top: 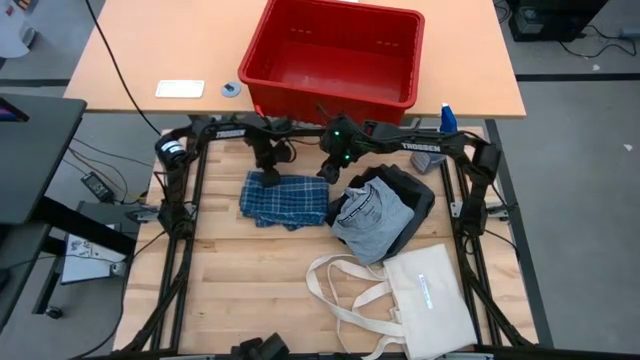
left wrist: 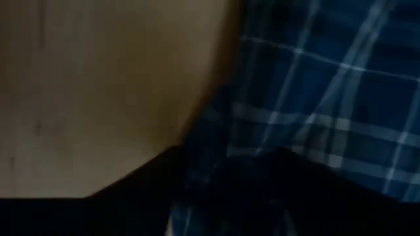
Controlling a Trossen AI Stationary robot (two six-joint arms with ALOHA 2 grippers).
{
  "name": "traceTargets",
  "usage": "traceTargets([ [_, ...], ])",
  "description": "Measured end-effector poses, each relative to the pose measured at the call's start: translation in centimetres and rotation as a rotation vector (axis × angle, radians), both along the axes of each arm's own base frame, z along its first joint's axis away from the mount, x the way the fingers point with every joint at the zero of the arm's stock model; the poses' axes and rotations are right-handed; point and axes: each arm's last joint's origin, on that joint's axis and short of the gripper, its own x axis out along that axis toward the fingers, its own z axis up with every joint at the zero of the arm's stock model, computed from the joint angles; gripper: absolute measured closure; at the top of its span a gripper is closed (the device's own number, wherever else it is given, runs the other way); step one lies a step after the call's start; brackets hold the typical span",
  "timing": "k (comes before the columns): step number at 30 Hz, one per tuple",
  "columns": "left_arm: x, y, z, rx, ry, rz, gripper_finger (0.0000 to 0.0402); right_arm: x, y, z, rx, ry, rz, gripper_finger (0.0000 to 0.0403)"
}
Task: Fold laundry
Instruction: Stack the blue polo shirt on top of the gray shirt
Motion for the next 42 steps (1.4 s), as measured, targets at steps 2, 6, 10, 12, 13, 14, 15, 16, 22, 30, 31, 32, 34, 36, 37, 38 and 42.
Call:
traceTargets([
  [2,0.2,-0.4,0.1,-0.01,0.0,-0.013,0.021,0.0,0.0,0.2,-0.012,-0.004,-0.007,0.0133],
  [6,0.3,-1.4,0.9,-0.049,-0.011,-0.028,0.036,-0.7,0.1,1.6,-0.04,-0.025,-0.005,0.0133],
  [10,-0.4,-2.2,3.4,-0.085,-0.06,-0.016,0.0386,-2.1,0.7,3.9,-0.066,-0.032,-0.009,0.0133],
  [12,-0.9,-3.1,5.7,-0.054,-0.104,-0.025,0.0392,-3.0,1.2,5.2,-0.074,-0.037,-0.013,0.0133],
  [13,-1.2,-3.6,6.9,-0.033,-0.131,-0.034,0.0393,-3.3,1.5,5.8,-0.076,-0.045,-0.008,0.0133],
  [14,-1.4,-4.2,8.2,-0.008,-0.165,-0.048,0.0393,-3.6,1.8,6.4,-0.082,-0.057,0.003,0.0133],
  [15,-1.6,-5.0,9.4,0.02,-0.201,-0.072,0.0393,-3.8,2.1,6.9,-0.094,-0.072,0.026,0.0133],
  [16,-1.8,-5.8,10.6,0.048,-0.24,-0.109,0.0393,-3.9,2.5,7.3,-0.112,-0.086,0.058,0.0133],
  [22,-1.7,-10.0,14.4,0.214,-0.368,-0.314,0.0393,-2.3,3.8,6.9,-0.243,-0.132,0.211,0.0123],
  [30,-0.8,-12.0,14.4,0.261,-0.341,-0.35,0.0393,1.6,2.1,0.3,-0.127,-0.121,0.286,0.0057],
  [31,-0.7,-12.1,14.4,0.269,-0.338,-0.35,0.0393,1.9,2.1,-0.7,-0.091,-0.111,0.308,0.0052],
  [32,-0.7,-12.2,14.4,0.279,-0.334,-0.351,0.0393,2.2,2.2,-1.6,-0.061,-0.102,0.327,0.0048],
  [34,-0.6,-12.2,14.4,0.286,-0.328,-0.348,0.0393,2.6,2.6,-3.0,-0.011,-0.076,0.357,0.0047],
  [36,-0.7,-12.2,14.4,0.289,-0.323,-0.332,0.0393,2.9,3.1,-3.9,0.009,-0.065,0.377,0.0059],
  [37,-0.7,-12.2,14.4,0.287,-0.32,-0.325,0.0393,3.1,3.3,-4.0,0.008,-0.065,0.384,0.0074],
  [38,-0.7,-12.2,14.4,0.285,-0.317,-0.32,0.0393,3.2,3.4,-4.1,-0.006,-0.059,0.38,0.0095],
  [42,-0.9,-12.0,14.3,0.27,-0.297,-0.288,0.0393,3.1,3.6,-3.0,-0.099,-0.046,0.333,0.0252],
])
